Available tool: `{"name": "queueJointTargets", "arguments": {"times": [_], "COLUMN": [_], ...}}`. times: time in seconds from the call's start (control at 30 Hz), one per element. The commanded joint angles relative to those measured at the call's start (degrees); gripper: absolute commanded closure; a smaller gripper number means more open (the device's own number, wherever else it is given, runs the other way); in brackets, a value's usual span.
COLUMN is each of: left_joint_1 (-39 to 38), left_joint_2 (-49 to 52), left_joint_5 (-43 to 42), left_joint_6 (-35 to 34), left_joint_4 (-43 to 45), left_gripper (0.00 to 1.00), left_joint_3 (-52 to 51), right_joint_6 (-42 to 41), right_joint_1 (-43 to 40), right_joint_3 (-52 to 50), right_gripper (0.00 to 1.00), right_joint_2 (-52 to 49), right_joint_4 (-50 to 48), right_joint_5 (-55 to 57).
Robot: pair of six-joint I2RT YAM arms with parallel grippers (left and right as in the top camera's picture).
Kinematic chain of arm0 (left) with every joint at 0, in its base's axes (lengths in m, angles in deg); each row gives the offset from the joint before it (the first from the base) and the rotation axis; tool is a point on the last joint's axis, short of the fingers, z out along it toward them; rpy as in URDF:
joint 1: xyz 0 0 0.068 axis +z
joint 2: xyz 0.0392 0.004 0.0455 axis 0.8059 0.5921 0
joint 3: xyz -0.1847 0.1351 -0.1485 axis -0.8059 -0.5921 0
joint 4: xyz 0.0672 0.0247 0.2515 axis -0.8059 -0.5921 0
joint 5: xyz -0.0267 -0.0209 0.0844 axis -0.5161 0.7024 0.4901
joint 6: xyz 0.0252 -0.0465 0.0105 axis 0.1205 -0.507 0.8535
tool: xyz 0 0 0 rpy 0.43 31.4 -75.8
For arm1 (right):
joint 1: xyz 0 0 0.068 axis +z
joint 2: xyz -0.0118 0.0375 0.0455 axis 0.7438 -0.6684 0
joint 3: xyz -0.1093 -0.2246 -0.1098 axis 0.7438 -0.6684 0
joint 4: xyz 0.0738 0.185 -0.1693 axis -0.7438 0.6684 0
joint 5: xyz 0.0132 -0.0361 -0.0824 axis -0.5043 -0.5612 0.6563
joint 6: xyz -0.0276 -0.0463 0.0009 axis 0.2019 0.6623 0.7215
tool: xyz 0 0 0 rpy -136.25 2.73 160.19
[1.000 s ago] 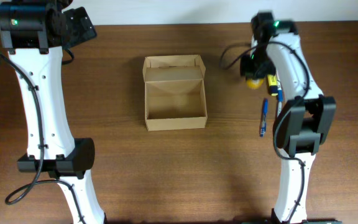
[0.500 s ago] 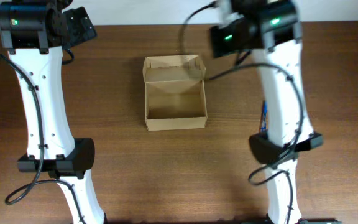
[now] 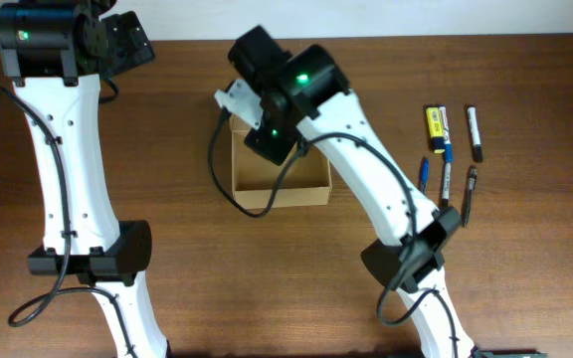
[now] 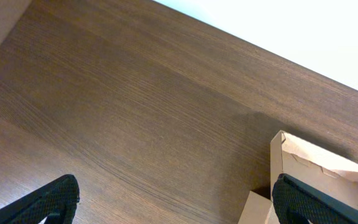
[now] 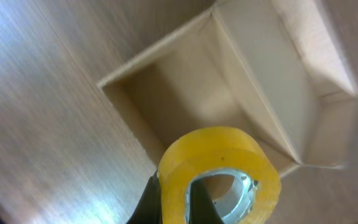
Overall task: Pack container
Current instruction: 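Carry the tape roll into the box and release it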
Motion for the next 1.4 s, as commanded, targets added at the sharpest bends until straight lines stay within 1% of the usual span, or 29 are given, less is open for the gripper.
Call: {"name": "queueJointTargets", "arguments": {"times": [0.0, 0.13, 0.33, 0.47, 0.5, 0.53, 0.57, 0.6, 0.7, 0.77, 0.87, 0.9, 0.93, 1.07, 1.2, 1.3, 1.37], "left_joint_1": [0.3, 0.3, 0.3, 0.3, 0.3, 0.3, 0.3, 0.3, 0.3, 0.3, 0.3, 0.3, 0.3, 0.3, 0.3, 0.3, 0.3], "left_joint_2": [0.3, 0.3, 0.3, 0.3, 0.3, 0.3, 0.3, 0.3, 0.3, 0.3, 0.3, 0.3, 0.3, 0.3, 0.3, 0.3, 0.3], "left_joint_5": [0.0, 0.0, 0.0, 0.0, 0.0, 0.0, 0.0, 0.0, 0.0, 0.0, 0.0, 0.0, 0.0, 0.0, 0.0, 0.0, 0.0], "left_joint_6": [0.5, 0.5, 0.5, 0.5, 0.5, 0.5, 0.5, 0.5, 0.5, 0.5, 0.5, 0.5, 0.5, 0.5, 0.5, 0.5, 0.5], "left_joint_4": [0.0, 0.0, 0.0, 0.0, 0.0, 0.0, 0.0, 0.0, 0.0, 0.0, 0.0, 0.0, 0.0, 0.0, 0.0, 0.0, 0.0], "left_gripper": [0.0, 0.0, 0.0, 0.0, 0.0, 0.0, 0.0, 0.0, 0.0, 0.0, 0.0, 0.0, 0.0, 0.0, 0.0, 0.0, 0.0], "left_joint_3": [-0.2, -0.2, -0.2, -0.2, -0.2, -0.2, -0.2, -0.2, -0.2, -0.2, -0.2, -0.2, -0.2, -0.2, -0.2, -0.2, -0.2], "right_joint_6": [2.5, 2.5, 2.7, 2.7, 2.6, 2.4, 1.9, 0.7, -0.4, -0.9, -4.4, -5.4, -7.0, -15.6, -18.6, -20.6, -25.0], "right_joint_1": [-0.2, -0.2, -0.5, -0.9, -0.9, -1.0, -1.1, -1.1, -1.3, -1.6, -2.2, -2.4, -2.7, -4.0, -7.0, -12.2, -18.8], "right_joint_3": [-10.4, -20.0, -31.2, -35.9, -36.4, -36.6, -36.6, -36.4, -34.9, -33.2, -29.1, -27.3, -25.7, -18.8, -17.2, -17.2, -17.2], "right_gripper": [0.96, 0.96, 0.96, 0.96, 0.95, 0.87, 0.75, 0.73, 0.72, 0.66, 0.52, 0.43, 0.38, 0.37, 0.37, 0.37, 0.37], "right_joint_2": [-1.0, -1.0, -1.0, -1.0, -1.0, -1.0, -1.0, -0.9, -0.2, 0.9, 3.0, 3.9, 4.7, 9.2, 15.7, 19.6, 20.8], "right_joint_4": [-4.5, -12.2, -23.4, -26.8, -26.9, -26.8, -26.8, -26.9, -25.9, -24.4, -22.5, -21.8, -21.0, -17.6, -16.9, -16.9, -16.7], "right_joint_5": [-0.1, -0.3, -0.3, -0.4, -0.4, -0.3, -0.3, -0.3, 0.9, 1.9, 3.3, 3.7, 5.0, 15.4, 21.7, 21.8, 20.6]}}
